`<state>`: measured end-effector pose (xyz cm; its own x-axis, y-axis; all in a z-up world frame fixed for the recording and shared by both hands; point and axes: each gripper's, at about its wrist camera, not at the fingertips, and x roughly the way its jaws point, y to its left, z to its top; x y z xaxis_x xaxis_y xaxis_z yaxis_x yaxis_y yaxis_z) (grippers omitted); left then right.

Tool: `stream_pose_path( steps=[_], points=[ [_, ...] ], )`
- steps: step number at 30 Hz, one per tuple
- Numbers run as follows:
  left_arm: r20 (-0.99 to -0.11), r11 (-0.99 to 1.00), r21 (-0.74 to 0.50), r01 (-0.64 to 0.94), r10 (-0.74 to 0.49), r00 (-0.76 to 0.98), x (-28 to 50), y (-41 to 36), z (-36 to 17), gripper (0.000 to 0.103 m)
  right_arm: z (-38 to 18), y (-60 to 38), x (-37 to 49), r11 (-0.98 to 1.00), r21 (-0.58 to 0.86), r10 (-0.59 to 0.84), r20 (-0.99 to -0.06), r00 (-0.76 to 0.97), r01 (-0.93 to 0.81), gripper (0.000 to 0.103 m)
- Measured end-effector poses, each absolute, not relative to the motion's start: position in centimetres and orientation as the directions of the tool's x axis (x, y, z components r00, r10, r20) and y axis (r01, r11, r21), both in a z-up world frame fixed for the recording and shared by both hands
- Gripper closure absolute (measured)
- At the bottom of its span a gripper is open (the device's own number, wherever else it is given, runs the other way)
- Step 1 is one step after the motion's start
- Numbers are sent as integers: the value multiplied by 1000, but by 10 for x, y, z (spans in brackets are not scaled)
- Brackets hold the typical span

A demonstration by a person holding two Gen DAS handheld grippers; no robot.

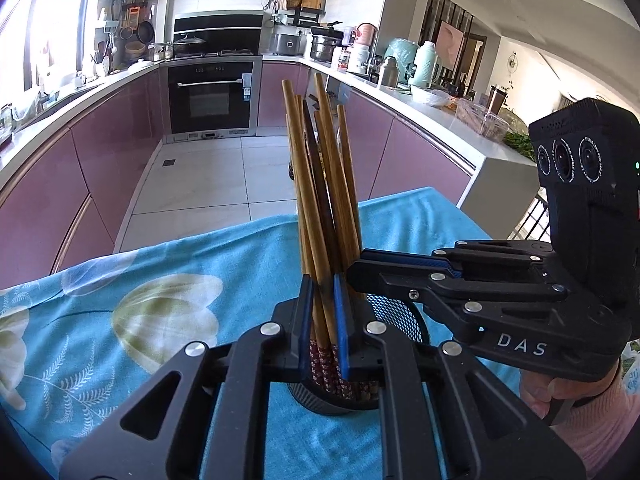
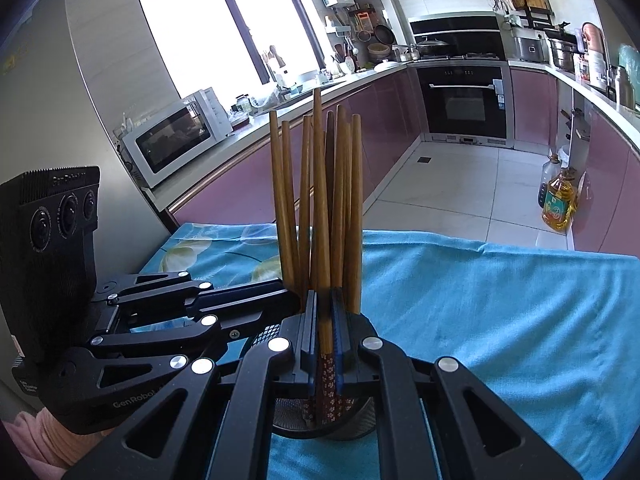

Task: Organize utensils
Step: 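Open the right gripper and withdraw from the mesh cup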

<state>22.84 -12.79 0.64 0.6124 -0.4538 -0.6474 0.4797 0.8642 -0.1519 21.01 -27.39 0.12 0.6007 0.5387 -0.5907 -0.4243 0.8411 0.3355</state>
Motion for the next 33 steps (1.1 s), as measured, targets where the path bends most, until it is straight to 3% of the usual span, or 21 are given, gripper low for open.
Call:
stream_pose_path(
  steps=[12,20,30,33],
  points=[
    [-645,871,-169,462,-451,616,222,-121,-2,91,-2,-279,206,840,343,541,-586,604,-420,95],
    [-634,890,-148,432,-420,649,209,-111,-5,79,-4,-283,197,845,341,534,-573,622,-412,94],
    [-599,915,-100,391,-369,711,180,-100,-1,62,-2,-288,178,854,319,520,-550,653,-410,81],
    [-590,922,-90,375,-353,726,173,-96,1,54,-1,-290,173,861,312,509,-545,666,-403,71]
  ],
)
